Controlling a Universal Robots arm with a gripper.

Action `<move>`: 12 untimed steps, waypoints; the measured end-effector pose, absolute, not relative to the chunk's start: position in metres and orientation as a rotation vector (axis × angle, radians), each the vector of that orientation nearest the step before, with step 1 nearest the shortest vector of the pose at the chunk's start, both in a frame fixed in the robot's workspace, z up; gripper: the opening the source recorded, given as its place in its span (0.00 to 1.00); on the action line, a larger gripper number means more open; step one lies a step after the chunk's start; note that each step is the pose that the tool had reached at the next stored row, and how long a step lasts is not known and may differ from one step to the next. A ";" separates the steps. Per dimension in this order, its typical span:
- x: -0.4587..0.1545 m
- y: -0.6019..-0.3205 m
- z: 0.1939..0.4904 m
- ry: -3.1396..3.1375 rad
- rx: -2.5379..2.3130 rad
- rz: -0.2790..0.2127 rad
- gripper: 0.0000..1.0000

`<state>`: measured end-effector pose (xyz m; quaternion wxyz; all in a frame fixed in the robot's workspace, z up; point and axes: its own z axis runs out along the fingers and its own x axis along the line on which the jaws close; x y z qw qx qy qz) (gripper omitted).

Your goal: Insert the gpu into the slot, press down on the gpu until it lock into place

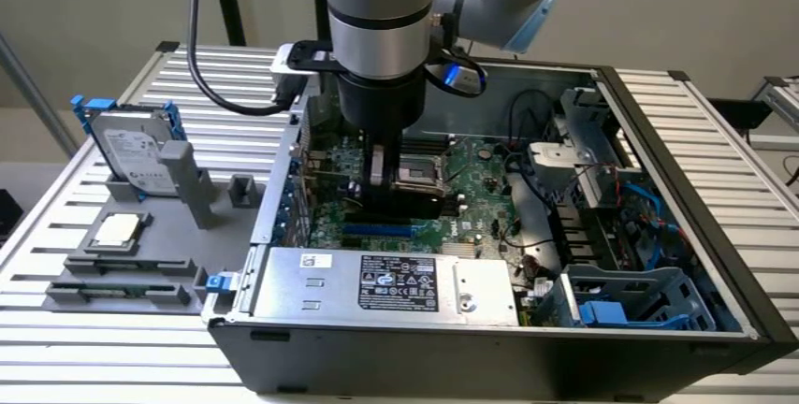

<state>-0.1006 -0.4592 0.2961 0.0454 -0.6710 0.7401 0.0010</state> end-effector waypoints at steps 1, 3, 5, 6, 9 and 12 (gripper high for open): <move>-0.101 -0.459 0.296 2.260 -2.050 0.003 0.26; -0.101 -0.458 0.295 2.258 -2.052 0.004 0.26; -0.101 -0.458 0.294 2.255 -2.054 0.004 0.26; -0.101 -0.458 0.294 2.254 -2.056 0.004 0.26; -0.101 -0.457 0.292 2.252 -2.058 0.004 0.26; -0.100 -0.457 0.291 2.250 -2.061 0.004 0.26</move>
